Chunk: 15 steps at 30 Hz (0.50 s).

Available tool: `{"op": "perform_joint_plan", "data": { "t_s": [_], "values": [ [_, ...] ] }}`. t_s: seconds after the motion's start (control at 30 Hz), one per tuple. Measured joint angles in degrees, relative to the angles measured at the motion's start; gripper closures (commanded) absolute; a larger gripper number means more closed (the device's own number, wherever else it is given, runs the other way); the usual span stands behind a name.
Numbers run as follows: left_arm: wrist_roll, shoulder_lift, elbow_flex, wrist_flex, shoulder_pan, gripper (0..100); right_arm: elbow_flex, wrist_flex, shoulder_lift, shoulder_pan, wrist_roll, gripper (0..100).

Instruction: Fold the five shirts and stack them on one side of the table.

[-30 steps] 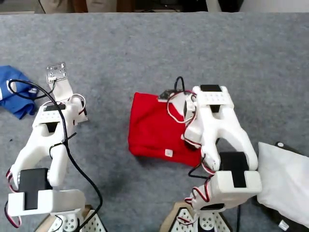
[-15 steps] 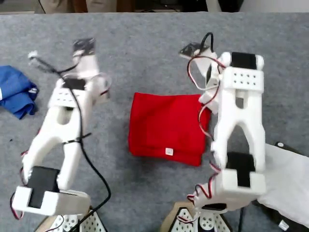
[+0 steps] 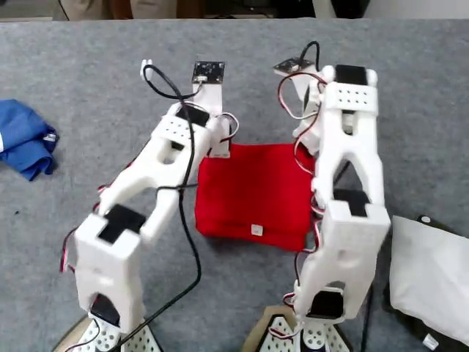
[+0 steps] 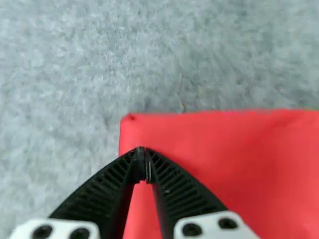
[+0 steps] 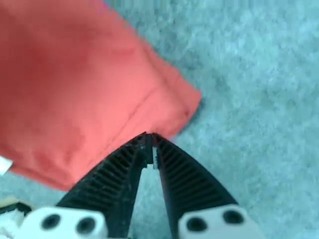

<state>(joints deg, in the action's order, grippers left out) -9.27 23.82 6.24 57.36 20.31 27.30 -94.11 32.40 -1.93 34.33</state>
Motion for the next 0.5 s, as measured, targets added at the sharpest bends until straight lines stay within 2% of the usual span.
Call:
{"op": "perform_joint_plan", "data": {
  "t_s": [0.23,0.5],
  "values": [
    [-0.1,11.3,8.6,0.4,-1.1,98,6.9,2.6,11.4,0.8,-1.1,99.4],
    [-0.4,13.2,11.5,1.7,-3.3,98,16.5,1.3,21.1,-1.2,-1.1,99.4]
  ]
}}
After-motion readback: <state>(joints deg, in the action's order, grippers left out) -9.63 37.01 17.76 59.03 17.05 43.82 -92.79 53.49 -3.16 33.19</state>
